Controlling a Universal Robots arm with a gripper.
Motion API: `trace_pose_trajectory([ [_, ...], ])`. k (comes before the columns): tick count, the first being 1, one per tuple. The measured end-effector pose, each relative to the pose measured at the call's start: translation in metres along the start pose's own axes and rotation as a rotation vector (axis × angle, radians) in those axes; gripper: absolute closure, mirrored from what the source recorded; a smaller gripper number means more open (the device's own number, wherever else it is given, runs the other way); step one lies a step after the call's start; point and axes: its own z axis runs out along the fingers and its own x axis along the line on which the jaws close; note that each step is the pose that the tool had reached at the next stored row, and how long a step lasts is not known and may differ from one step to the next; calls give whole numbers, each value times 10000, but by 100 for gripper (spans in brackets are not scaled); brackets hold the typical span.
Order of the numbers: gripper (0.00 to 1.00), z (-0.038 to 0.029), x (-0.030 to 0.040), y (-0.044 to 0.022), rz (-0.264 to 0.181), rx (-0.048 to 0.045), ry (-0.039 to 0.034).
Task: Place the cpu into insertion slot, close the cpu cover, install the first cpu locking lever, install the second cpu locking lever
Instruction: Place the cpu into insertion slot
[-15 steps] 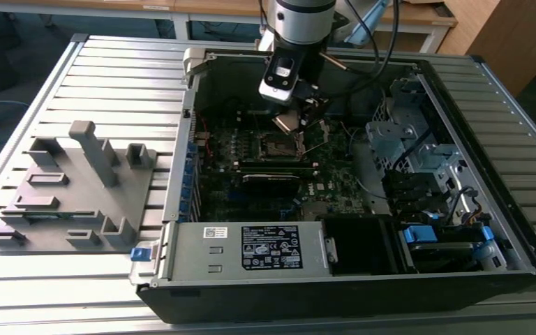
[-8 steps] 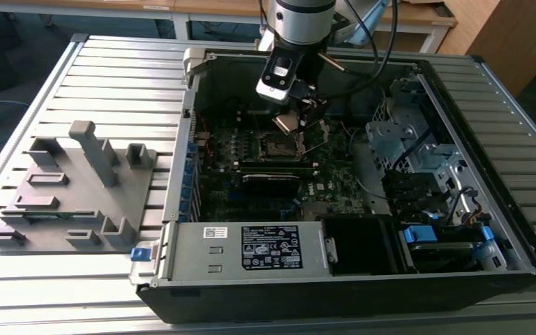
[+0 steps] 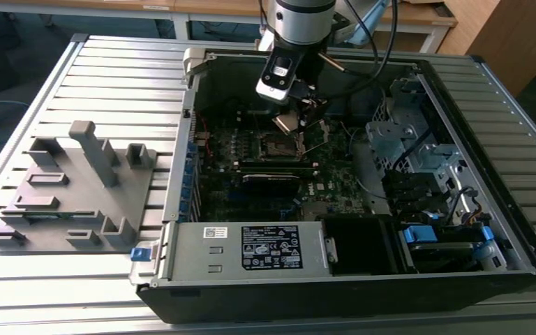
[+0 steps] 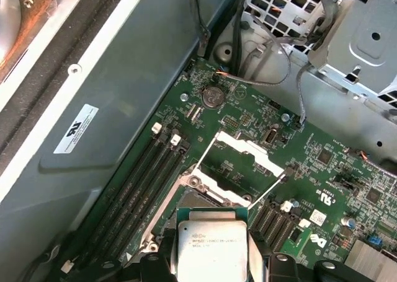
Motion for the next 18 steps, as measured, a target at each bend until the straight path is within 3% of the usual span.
trace_pose_trajectory([
  [7,46,7,0,-1,442,0,-40],
  [18,46,7,0,-1,479,-1,-43],
])
